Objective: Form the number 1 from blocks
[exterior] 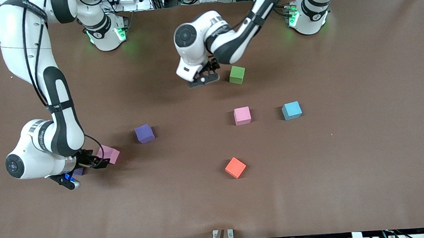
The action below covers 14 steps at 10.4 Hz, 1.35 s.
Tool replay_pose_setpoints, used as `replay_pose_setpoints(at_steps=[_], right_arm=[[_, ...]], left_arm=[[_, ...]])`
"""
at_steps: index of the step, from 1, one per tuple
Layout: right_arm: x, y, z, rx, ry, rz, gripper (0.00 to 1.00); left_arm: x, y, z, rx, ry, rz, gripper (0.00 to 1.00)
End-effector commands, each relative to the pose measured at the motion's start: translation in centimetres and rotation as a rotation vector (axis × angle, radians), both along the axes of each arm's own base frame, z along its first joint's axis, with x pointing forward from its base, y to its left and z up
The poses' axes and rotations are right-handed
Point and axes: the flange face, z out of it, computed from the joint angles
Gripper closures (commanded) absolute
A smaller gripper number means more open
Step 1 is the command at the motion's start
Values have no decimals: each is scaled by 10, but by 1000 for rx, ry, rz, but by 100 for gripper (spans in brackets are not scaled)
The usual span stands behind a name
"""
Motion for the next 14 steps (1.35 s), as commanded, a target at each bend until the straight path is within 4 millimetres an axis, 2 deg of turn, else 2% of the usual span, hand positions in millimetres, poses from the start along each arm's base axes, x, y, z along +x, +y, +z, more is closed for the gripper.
replay_pose_setpoints(at_steps=[1, 3, 7, 9, 12, 13, 14], right_arm=[[8, 2, 2, 10, -18, 3, 0], [7, 6, -6, 6, -9, 10, 0], [8, 16, -13, -10, -19, 39, 0], [6, 24, -18, -19, -22, 116, 0], [4, 28, -22, -29, -17, 142, 0], [2, 28, -24, -30, -13, 143, 1], [0, 27, -25, -33, -19, 141, 3]], left_arm=[[-33, -20, -25, -7, 25, -79, 0], [-52, -28, -35, -24, 60, -188, 0], [-89, -38, -59, -13, 129, -228, 0], [-94, -39, -65, -18, 160, -210, 0], [-98, -34, -82, -1, 194, -194, 0], [-99, -33, -87, 5, 200, -192, 12], [-98, -33, -90, 9, 204, -183, 48]])
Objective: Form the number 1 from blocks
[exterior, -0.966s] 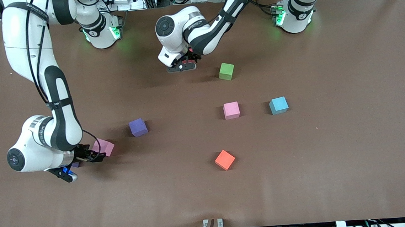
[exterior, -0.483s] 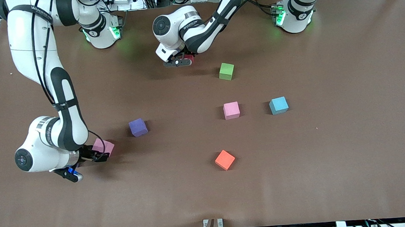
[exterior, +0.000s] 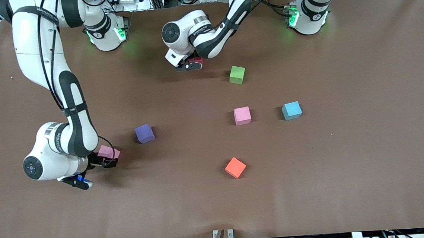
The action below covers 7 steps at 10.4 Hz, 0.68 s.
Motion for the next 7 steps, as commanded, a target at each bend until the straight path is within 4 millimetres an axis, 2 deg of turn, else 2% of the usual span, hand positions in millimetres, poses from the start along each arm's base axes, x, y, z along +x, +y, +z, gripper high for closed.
replay_pose_setpoints(at_steps=[1, 2, 4, 5, 7], right_arm=[[-3, 10, -6, -16, -5, 59, 11], [-4, 12, -5, -31, -10, 82, 21], [-5, 13, -7, -35, -13, 86, 40], [-5, 14, -7, -36, -14, 90, 46], [-6, 15, -7, -34, -13, 95, 46]], left_arm=[[-1, 1, -6, -4, 31, 18, 91], [0, 1, -4, 1, 27, 39, 100], [6, 0, 0, -7, -3, 52, 100], [10, -1, 1, -14, -52, 9, 100], [17, -2, 2, -32, -131, -69, 100]])
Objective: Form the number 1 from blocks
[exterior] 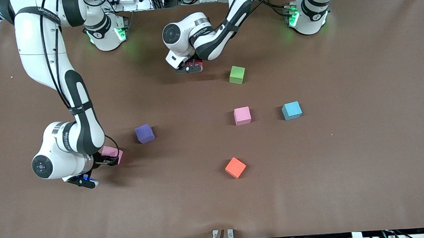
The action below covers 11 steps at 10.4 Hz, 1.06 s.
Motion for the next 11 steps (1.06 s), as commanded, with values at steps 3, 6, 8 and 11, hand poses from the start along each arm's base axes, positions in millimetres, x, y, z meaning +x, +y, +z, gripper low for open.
replay_pose_setpoints(at_steps=[3, 6, 8, 11], right_arm=[[-3, 3, 14, 3, -15, 22, 46], [1, 17, 72, -41, -92, 100, 46], [0, 31, 111, -47, -156, 136, 46], [-14, 67, 151, -131, -221, 92, 48]], left_arm=[[19, -5, 11, -70, -98, -40, 100], [28, -5, 13, -86, -129, -51, 100], [32, -3, 12, -81, -130, -28, 79], [34, -2, 14, -65, -141, 38, 0]])
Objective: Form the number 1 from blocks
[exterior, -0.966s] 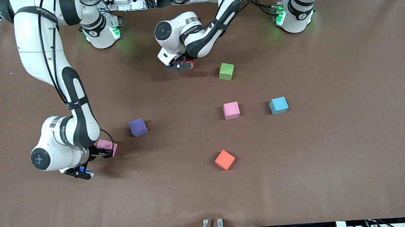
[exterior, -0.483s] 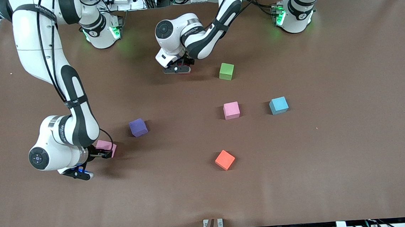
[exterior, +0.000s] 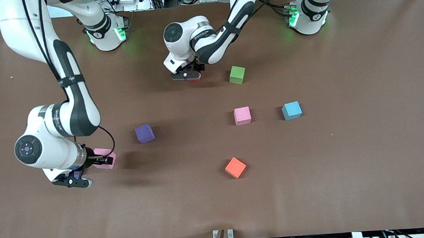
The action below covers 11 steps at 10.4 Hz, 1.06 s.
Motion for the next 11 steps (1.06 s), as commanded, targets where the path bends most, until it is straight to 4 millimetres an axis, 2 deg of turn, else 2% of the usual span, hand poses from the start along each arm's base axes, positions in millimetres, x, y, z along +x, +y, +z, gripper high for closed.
replay_pose_setpoints(at_steps=[1, 3, 5, 6, 7, 8, 9, 10, 11], right_arm=[[-22, 24, 26, -13, -38, -28, 50], [-35, 39, 34, 1, -62, -67, 50], [-53, 51, 37, 11, -66, -73, 50], [-65, 66, 42, 21, -60, -66, 50], [-80, 85, 46, 34, -50, -71, 50], [-95, 114, 49, 46, -41, -86, 50], [-113, 154, 50, 49, -32, -88, 50], [-134, 194, 46, 46, -25, -90, 49], [-154, 228, 40, 45, -24, -91, 49]], left_arm=[[1, -1, 16, 4, -37, 64, 0], [12, 7, 44, 41, -62, 74, 0], [83, 46, 78, 53, -119, 183, 0], [119, 70, 86, 51, -131, 248, 0], [165, 106, 86, 60, -136, 323, 0], [199, 138, 87, 80, -162, 357, 0], [222, 165, 82, 110, -181, 369, 0], [235, 186, 76, 126, -176, 352, 0], [236, 190, 67, 126, -170, 332, 0]])
